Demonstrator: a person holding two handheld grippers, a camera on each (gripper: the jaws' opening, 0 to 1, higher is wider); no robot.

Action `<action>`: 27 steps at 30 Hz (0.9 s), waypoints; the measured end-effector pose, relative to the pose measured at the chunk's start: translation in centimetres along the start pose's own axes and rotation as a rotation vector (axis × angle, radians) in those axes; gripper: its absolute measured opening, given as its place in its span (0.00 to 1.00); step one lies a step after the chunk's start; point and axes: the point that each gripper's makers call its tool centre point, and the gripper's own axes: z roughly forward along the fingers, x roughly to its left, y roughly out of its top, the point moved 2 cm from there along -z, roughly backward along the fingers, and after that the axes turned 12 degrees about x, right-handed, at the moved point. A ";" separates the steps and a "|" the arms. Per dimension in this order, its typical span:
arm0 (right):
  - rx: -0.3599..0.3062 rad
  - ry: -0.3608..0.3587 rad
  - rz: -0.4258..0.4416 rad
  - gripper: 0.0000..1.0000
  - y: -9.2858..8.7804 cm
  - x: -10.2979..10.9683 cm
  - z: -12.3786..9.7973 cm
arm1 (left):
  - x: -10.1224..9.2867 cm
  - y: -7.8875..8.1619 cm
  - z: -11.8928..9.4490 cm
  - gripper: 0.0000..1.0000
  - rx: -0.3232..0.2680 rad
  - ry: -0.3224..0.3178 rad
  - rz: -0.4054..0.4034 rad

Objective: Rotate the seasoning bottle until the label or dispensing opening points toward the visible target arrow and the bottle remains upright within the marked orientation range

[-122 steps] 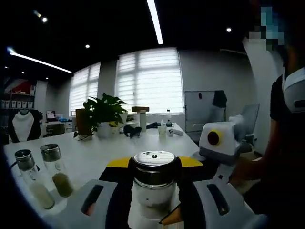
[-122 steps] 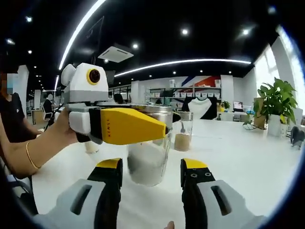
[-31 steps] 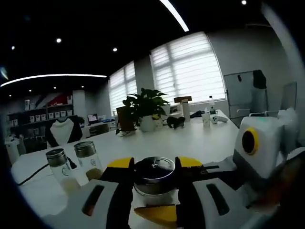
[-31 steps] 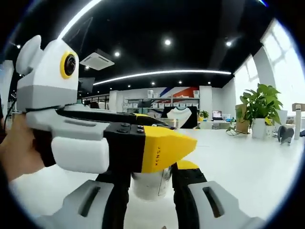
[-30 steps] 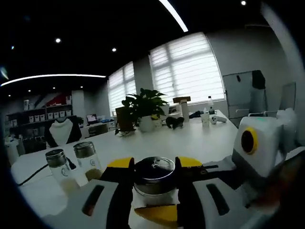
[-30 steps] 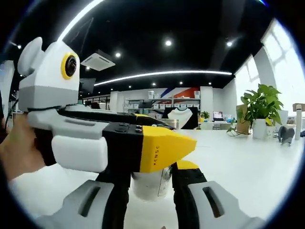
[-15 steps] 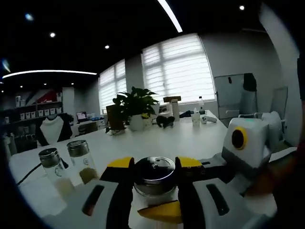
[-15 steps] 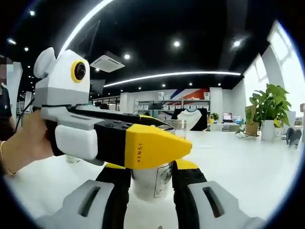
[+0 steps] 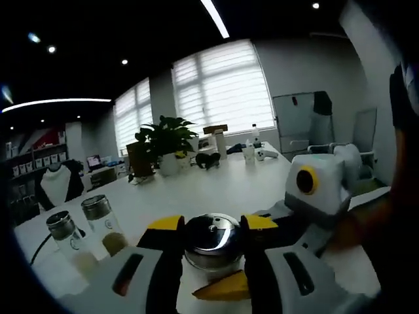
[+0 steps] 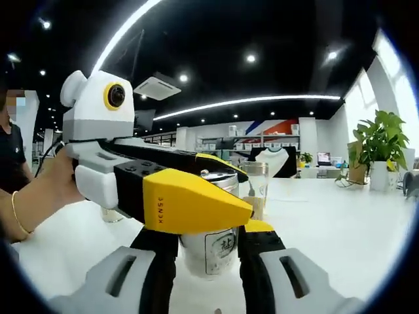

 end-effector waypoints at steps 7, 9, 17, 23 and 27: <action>-0.023 0.067 0.037 0.36 0.2 0.9 0.1 | 0.3 0.0 -0.9 0.36 -0.014 -0.052 -0.002; -0.024 0.070 0.036 0.36 0.2 0.9 0.1 | 0.3 0.0 -0.9 0.36 -0.015 -0.057 -0.007; 0.014 0.073 0.037 0.35 -0.3 1.3 0.3 | -0.7 -0.3 -0.5 0.36 0.011 -0.074 0.015; 0.001 0.044 0.033 0.34 0.0 1.1 0.0 | -0.5 0.1 -0.5 0.36 -0.021 -0.075 -0.027; 0.016 -0.012 0.014 0.33 -0.3 0.5 -0.3 | -0.4 0.0 0.3 0.36 -0.041 -0.083 -0.097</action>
